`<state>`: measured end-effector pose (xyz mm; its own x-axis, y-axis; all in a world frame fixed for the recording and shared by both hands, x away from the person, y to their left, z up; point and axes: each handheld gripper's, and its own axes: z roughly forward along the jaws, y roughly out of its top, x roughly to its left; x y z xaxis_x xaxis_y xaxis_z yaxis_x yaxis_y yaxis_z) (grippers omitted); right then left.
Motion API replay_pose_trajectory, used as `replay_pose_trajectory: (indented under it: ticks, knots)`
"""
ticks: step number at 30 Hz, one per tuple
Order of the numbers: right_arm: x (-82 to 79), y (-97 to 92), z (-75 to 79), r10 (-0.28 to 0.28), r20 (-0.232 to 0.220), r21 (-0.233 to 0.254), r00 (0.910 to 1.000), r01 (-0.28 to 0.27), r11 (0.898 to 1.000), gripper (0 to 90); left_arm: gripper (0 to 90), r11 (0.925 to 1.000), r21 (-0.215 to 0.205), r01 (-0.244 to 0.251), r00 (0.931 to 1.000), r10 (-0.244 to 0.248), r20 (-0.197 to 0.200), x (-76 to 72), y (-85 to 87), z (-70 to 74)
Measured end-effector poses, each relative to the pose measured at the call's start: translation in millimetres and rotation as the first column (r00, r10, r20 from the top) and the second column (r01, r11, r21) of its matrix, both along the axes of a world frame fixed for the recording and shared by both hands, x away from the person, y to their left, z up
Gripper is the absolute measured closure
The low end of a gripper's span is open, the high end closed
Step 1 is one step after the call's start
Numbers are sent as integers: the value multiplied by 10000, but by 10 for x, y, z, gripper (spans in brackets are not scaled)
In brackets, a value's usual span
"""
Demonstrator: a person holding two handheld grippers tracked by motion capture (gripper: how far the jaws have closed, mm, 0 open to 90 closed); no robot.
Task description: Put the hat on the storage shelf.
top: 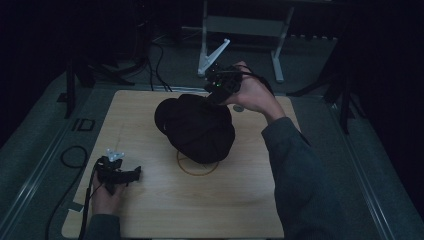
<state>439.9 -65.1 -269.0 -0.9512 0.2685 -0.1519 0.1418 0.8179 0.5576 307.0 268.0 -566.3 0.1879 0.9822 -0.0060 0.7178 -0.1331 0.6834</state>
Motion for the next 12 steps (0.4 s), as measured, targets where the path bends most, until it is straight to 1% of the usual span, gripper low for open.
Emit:
replay_pose_trajectory:
  ticks: [3, 8, 12]
  knots:
    - [-23, -117, -4, -112, 67, 184, 9999, 111, 9998, 389, 18, 10000, -3, -5, 10000, 5, 20, 0, -1, -1]
    - [-78, -284, -10, -223, 121, 375, 9997, 218, 9991, 374, 18, 10000, -4, -4, 10000, 4, 17, 0, -1, -1]
    - [-129, -405, -30, -262, 163, 403, 9995, 255, 9989, 365, 18, 10000, -8, -8, 10000, 9, 21, 0, -1, -1]
